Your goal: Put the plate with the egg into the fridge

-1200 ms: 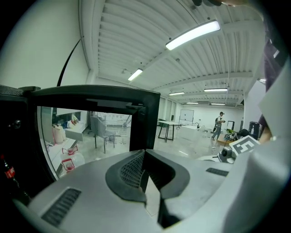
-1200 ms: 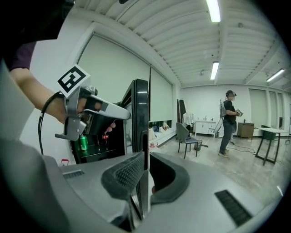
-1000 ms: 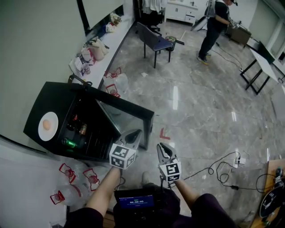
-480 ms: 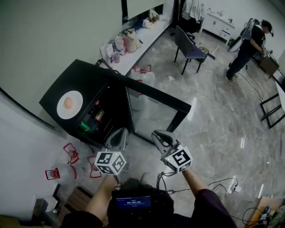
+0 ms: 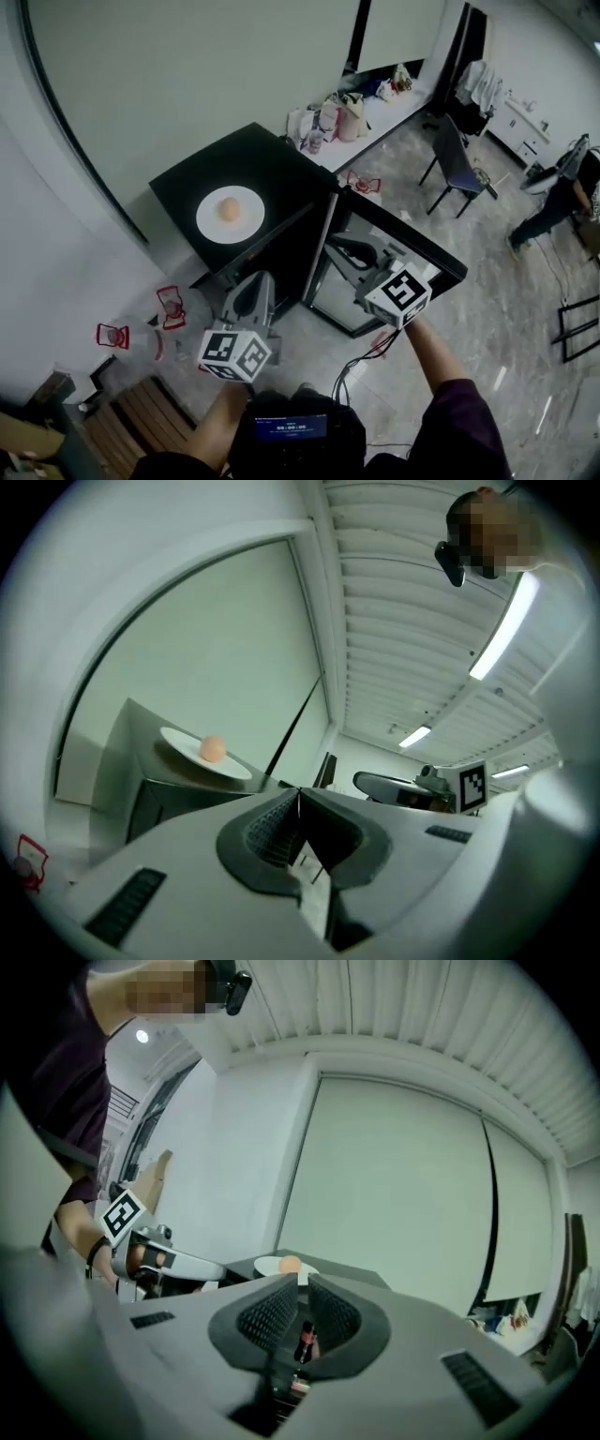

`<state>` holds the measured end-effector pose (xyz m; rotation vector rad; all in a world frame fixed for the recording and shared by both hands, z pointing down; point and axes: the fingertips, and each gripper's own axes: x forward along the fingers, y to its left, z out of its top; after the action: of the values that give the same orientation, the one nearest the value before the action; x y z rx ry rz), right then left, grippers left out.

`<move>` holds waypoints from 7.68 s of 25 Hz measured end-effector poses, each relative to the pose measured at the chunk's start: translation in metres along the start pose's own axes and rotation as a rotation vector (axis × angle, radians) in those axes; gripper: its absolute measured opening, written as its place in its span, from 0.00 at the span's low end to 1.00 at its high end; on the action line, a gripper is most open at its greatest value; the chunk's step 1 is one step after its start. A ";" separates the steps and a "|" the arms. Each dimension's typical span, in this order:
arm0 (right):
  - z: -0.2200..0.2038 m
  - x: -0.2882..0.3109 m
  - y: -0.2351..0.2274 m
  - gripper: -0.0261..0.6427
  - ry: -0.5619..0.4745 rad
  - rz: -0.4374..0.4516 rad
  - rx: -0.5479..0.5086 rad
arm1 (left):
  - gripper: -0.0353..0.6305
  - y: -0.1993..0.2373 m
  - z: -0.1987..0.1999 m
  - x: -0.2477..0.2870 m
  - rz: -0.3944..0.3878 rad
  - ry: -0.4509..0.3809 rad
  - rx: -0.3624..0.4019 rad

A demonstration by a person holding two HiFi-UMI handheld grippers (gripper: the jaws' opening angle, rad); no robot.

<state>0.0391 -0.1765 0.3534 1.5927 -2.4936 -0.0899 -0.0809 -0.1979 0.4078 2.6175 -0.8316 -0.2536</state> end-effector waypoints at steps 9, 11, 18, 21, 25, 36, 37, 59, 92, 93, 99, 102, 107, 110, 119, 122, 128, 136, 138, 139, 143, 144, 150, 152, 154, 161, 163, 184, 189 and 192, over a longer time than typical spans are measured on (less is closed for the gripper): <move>0.023 0.129 -0.042 0.05 0.115 0.346 -0.177 | 0.07 0.036 0.011 -0.014 0.262 -0.168 -0.170; 0.020 0.156 -0.050 0.05 0.145 0.406 -0.183 | 0.07 0.041 0.010 -0.009 0.318 -0.199 -0.198; -0.008 0.250 -0.043 0.06 0.410 0.740 -0.130 | 0.07 0.050 0.004 0.012 0.468 -0.364 -0.405; -0.015 0.282 -0.024 0.06 0.537 0.866 -0.159 | 0.07 0.056 0.000 0.013 0.506 -0.441 -0.511; -0.031 0.302 -0.006 0.11 0.691 0.952 -0.253 | 0.07 0.065 -0.003 0.008 0.564 -0.503 -0.582; -0.055 0.304 0.006 0.12 0.859 1.003 -0.322 | 0.07 0.062 0.008 0.000 0.566 -0.544 -0.573; -0.056 0.303 0.004 0.13 0.876 1.007 -0.308 | 0.07 0.063 0.009 0.000 0.562 -0.540 -0.573; -0.065 0.294 0.005 0.14 1.026 1.045 -0.317 | 0.07 0.067 0.002 0.014 0.528 -0.476 -0.579; -0.066 0.226 0.021 0.13 1.036 1.152 -0.407 | 0.17 0.065 -0.014 0.012 0.541 -0.411 -0.672; -0.065 0.225 0.021 0.13 1.032 1.153 -0.401 | 0.16 0.065 -0.014 0.012 0.538 -0.414 -0.684; -0.053 0.217 0.018 0.13 0.993 1.158 -0.366 | 0.10 0.068 -0.013 0.007 0.534 -0.433 -0.728; -0.051 0.208 0.013 0.13 0.979 1.141 -0.354 | 0.08 0.064 -0.013 0.007 0.525 -0.421 -0.726; -0.050 0.193 0.007 0.13 0.960 1.105 -0.318 | 0.08 0.053 -0.017 0.008 0.477 -0.417 -0.769; -0.047 0.182 0.004 0.13 0.962 1.078 -0.301 | 0.08 0.044 -0.017 0.008 0.445 -0.408 -0.786; -0.029 0.126 -0.008 0.13 0.847 0.961 -0.168 | 0.08 0.012 -0.056 -0.004 0.377 -0.314 -0.843; -0.039 0.096 -0.008 0.13 0.831 0.941 -0.126 | 0.08 0.002 -0.075 -0.004 0.355 -0.274 -0.876; -0.071 0.046 -0.012 0.13 0.861 0.913 -0.076 | 0.08 -0.016 -0.117 0.001 0.340 -0.217 -0.955; -0.093 0.028 -0.027 0.13 0.860 0.932 -0.032 | 0.08 -0.021 -0.153 0.020 0.378 -0.198 -0.999; -0.098 0.029 -0.032 0.13 0.853 0.941 -0.038 | 0.08 -0.018 -0.157 0.027 0.395 -0.209 -1.004; -0.101 0.029 -0.033 0.13 0.852 0.948 -0.045 | 0.08 -0.016 -0.159 0.031 0.404 -0.214 -1.005; -0.115 0.029 -0.039 0.13 0.840 0.989 -0.058 | 0.08 -0.009 -0.169 0.047 0.441 -0.233 -1.012; -0.119 0.030 -0.042 0.13 0.835 0.995 -0.057 | 0.08 -0.007 -0.172 0.050 0.451 -0.240 -1.013; -0.139 0.031 -0.054 0.13 0.790 0.997 -0.059 | 0.08 0.017 -0.194 0.061 0.516 -0.289 -1.037; -0.148 0.028 -0.052 0.13 0.778 0.988 -0.072 | 0.08 0.033 -0.207 0.061 0.539 -0.310 -1.062; -0.159 0.028 -0.049 0.13 0.769 0.974 -0.069 | 0.08 0.053 -0.220 0.057 0.558 -0.322 -1.081; -0.201 0.027 -0.036 0.13 0.731 0.900 0.045 | 0.08 0.121 -0.270 0.061 0.567 -0.359 -1.110; -0.213 0.024 -0.034 0.13 0.727 0.886 0.080 | 0.08 0.140 -0.283 0.069 0.565 -0.377 -1.127; -0.262 0.010 -0.045 0.13 0.721 0.826 0.270 | 0.08 0.252 -0.336 0.115 0.710 -0.410 -1.246; -0.261 0.011 -0.044 0.13 0.715 0.837 0.284 | 0.08 0.254 -0.340 0.114 0.789 -0.358 -1.254; -0.262 0.010 -0.045 0.13 0.714 0.839 0.291 | 0.13 0.253 -0.337 0.114 0.825 -0.340 -1.256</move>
<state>0.1236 -0.1923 0.6053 0.3737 -2.3725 0.8159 -0.0253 -0.3530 0.8114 0.9896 -1.2199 -0.6921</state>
